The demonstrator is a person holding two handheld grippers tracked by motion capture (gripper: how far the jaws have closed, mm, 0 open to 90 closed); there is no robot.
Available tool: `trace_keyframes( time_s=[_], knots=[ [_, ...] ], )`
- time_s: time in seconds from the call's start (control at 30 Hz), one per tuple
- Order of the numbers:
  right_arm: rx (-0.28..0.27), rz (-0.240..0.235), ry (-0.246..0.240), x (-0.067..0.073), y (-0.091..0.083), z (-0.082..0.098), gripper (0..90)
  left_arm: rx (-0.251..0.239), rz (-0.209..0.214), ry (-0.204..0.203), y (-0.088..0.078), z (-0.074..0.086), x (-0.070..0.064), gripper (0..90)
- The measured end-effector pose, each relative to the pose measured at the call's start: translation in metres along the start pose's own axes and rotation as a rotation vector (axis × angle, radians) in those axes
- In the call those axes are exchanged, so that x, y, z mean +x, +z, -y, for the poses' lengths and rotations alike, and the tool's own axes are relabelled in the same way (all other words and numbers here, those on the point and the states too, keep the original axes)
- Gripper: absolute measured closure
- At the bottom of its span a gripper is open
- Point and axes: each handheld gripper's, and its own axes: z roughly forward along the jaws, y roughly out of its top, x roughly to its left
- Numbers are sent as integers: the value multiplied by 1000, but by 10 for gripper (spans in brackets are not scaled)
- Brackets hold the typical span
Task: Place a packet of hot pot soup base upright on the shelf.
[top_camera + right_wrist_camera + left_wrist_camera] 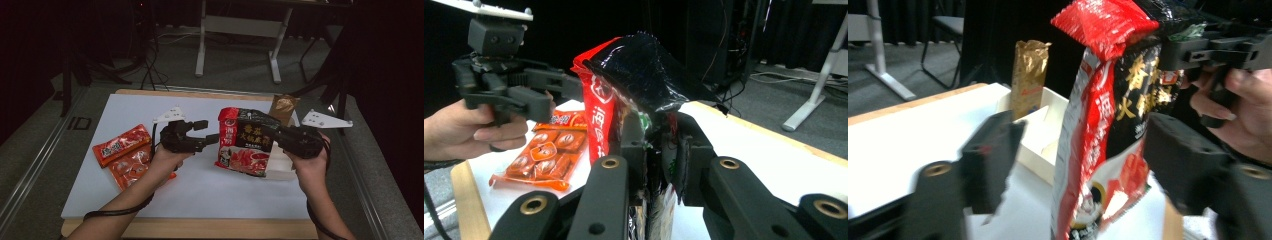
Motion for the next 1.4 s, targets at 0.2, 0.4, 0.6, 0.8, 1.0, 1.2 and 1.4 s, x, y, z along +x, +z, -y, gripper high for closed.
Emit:
trace_keyframes(
  time_s=[0.2, 0.4, 0.6, 0.8, 1.0, 1.2, 1.4],
  knots=[
    [-17, 12, 0, -8, -6, -8, 777, -12, -14, 13, -14, 4, 3, 145],
    [-39, 36, -4, -17, -14, -15, 777, 3, -44, 20, -24, 14, 7, 18],
    [-57, 64, -11, -26, -20, -21, 777, 66, -38, 60, -28, 25, 4, 8],
    [-72, 97, -6, -40, -27, -25, 776, 93, -3, 100, -30, 38, 0, 9],
    [-78, 130, -9, -59, -34, -27, 775, 130, -4, 107, -31, 53, 0, 9],
    [-72, 162, 3, -79, -38, -25, 774, 157, -15, 113, -34, 64, 0, 9],
    [-57, 202, 15, -102, -38, -19, 773, 172, -7, 99, -35, 76, 1, 9]
  ],
)
